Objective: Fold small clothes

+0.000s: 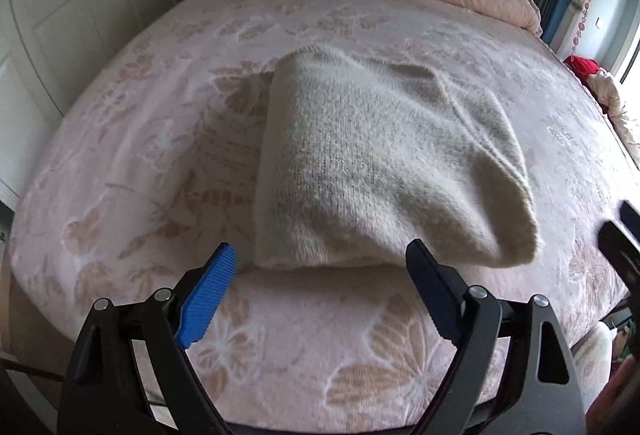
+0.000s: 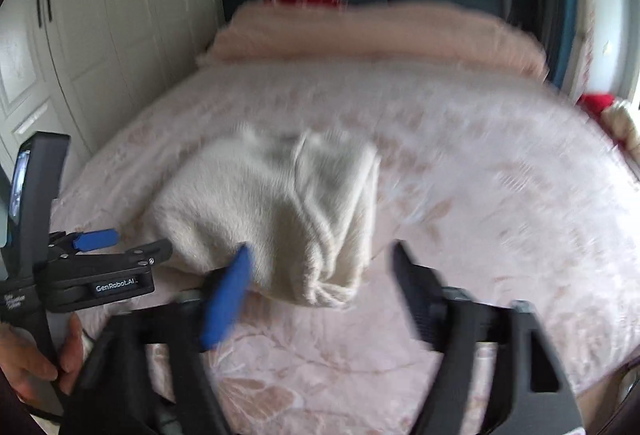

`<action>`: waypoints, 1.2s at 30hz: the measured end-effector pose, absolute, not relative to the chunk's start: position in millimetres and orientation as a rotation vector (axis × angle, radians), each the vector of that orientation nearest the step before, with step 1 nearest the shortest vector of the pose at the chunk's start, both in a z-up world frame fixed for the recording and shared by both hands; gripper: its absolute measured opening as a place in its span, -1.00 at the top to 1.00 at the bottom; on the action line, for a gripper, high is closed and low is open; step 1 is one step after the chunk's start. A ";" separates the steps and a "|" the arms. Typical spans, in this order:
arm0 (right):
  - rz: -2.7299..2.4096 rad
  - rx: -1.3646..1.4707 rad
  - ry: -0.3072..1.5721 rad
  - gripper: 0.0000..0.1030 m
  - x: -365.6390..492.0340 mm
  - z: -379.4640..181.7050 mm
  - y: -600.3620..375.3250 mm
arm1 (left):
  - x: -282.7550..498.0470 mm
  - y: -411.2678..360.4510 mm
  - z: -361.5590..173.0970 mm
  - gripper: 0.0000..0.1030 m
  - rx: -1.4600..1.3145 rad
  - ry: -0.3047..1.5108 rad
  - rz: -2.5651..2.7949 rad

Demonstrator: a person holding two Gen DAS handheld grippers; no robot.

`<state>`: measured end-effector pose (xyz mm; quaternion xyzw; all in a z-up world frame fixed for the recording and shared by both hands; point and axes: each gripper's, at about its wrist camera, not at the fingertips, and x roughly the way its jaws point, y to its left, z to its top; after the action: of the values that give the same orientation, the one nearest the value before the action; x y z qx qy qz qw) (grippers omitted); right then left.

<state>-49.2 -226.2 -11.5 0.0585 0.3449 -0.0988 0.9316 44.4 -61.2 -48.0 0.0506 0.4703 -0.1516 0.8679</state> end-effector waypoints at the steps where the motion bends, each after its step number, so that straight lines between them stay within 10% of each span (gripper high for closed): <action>1: -0.224 0.118 0.667 -0.81 -60.0 -7.7 -226.4 | 39.5 -58.9 -43.8 -0.75 0.101 0.967 -0.312; 36: -0.348 0.245 0.912 -0.80 -96.6 -101.0 -214.5 | -45.2 -39.4 -76.7 -0.91 0.110 0.838 -0.230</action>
<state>-96.6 -214.5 -101.0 0.1174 0.4370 -0.1666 0.8761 -45.2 -39.4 -76.7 0.0532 0.4057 -0.1112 0.9057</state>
